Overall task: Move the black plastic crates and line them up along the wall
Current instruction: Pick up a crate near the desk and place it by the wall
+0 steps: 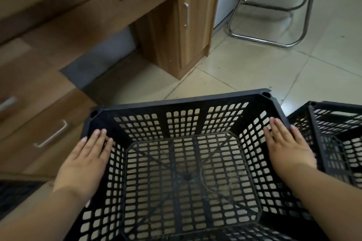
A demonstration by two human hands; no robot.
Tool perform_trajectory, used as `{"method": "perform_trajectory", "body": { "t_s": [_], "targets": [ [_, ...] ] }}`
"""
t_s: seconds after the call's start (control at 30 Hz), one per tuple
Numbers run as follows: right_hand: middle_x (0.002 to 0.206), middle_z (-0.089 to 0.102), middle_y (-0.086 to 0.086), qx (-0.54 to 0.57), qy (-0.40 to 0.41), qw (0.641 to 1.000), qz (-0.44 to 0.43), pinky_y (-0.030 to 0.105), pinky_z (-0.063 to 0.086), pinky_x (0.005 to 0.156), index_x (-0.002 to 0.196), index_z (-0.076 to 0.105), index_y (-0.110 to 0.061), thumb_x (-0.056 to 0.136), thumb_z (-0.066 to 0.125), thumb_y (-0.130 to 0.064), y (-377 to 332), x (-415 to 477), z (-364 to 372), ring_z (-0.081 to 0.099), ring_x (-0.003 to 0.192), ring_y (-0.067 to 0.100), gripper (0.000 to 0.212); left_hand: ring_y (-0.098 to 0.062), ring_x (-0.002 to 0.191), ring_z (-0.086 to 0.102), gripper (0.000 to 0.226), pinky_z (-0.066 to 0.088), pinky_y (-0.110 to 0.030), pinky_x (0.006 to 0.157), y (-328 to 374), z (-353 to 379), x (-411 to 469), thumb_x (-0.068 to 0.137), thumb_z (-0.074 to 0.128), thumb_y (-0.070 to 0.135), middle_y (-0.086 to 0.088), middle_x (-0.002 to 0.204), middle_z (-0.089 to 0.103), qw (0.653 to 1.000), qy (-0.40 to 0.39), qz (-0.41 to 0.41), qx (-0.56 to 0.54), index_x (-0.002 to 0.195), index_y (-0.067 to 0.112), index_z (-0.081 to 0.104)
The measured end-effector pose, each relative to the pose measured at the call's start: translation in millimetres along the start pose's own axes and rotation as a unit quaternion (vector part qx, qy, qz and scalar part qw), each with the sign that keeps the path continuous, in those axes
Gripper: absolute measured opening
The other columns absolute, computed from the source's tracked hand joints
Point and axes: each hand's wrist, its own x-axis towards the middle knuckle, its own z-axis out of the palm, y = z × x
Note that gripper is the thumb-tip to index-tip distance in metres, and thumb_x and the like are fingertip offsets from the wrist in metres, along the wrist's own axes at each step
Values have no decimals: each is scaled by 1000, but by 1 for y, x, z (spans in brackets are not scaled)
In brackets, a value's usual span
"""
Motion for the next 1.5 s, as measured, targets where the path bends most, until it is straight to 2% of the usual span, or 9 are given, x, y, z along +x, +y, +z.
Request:
{"method": "perform_trajectory", "body": {
  "t_s": [0.1, 0.23, 0.33, 0.47, 0.63, 0.9, 1.17, 1.43, 1.5],
  "targets": [
    [138, -45, 15, -17, 16, 1000, -5, 42, -46, 70, 134, -31, -6, 93, 31, -13, -28, -46, -4, -52, 113, 26, 74, -19, 129, -36, 62, -45, -32, 78, -24, 23, -52, 96, 18, 11, -10, 138, -42, 1000, -9, -15, -15, 129, 17, -34],
    [139, -44, 15, -22, 32, 999, -18, 45, -40, 79, 135, -30, -7, 94, 30, -16, -71, -109, -15, -47, 120, 27, 73, -19, 129, -37, 63, -45, -32, 78, -58, 59, -127, 95, 18, 9, -10, 136, -43, 999, -21, -31, -13, 127, 17, -36],
    [140, -43, 15, -38, 48, 998, -34, 44, -39, 79, 134, -29, -7, 95, 30, -17, -109, -154, -22, -43, 125, 27, 71, -17, 132, -30, 62, -46, -33, 80, -88, 96, -184, 94, 20, 14, -10, 140, -36, 998, 4, -49, -28, 136, 22, -25],
    [138, -43, 13, -65, 77, 993, -69, 41, -47, 65, 132, -30, -8, 95, 28, -17, -161, -204, -32, -52, 112, 26, 69, -20, 127, -36, 64, -48, -35, 70, -122, 129, -257, 96, 20, 14, -10, 136, -42, 995, -65, -76, -16, 131, 19, -33],
    [140, -40, 12, -91, 114, 979, -141, 40, -43, 74, 132, -28, -9, 96, 26, -16, -235, -253, -54, -40, 124, 25, 66, -22, 125, -38, 62, -47, -36, 72, -166, 178, -340, 97, 18, 13, -11, 137, -42, 987, -112, -115, -13, 130, 16, -34],
    [134, -38, 13, -160, 170, 942, -243, 38, -47, 64, 130, -28, -6, 98, 20, -23, -359, -303, -91, -38, 129, 27, 59, -19, 126, -38, 64, -51, -33, 66, -235, 258, -453, 97, 21, 17, -8, 137, -42, 965, -163, -205, -33, 131, 24, -33],
    [133, -38, 8, -196, 208, 913, -291, 36, -45, 67, 143, -19, -6, 99, 15, -24, -475, -358, -144, -29, 140, 25, 59, -18, 127, -35, 65, -47, -33, 73, -304, 320, -539, 96, 22, 12, -8, 137, -40, 943, -169, -282, -55, 131, 18, -32],
    [154, -26, 9, -252, 250, 871, -340, 34, -47, 59, 146, -15, -9, 99, 19, -25, -587, -376, -220, -27, 141, 22, 60, -19, 129, -37, 73, -45, -33, 79, -386, 374, -582, 93, 29, 11, -12, 136, -44, 926, -175, -322, -95, 128, 19, -35],
    [153, -28, 9, -241, 252, 868, -354, 36, -47, 67, 147, -15, -9, 99, 18, -23, -618, -376, -245, -28, 141, 22, 59, -22, 129, -38, 76, -43, -34, 82, -416, 386, -585, 92, 31, 10, -13, 135, -45, 922, -184, -326, -101, 129, 19, -35]
  ]
}}
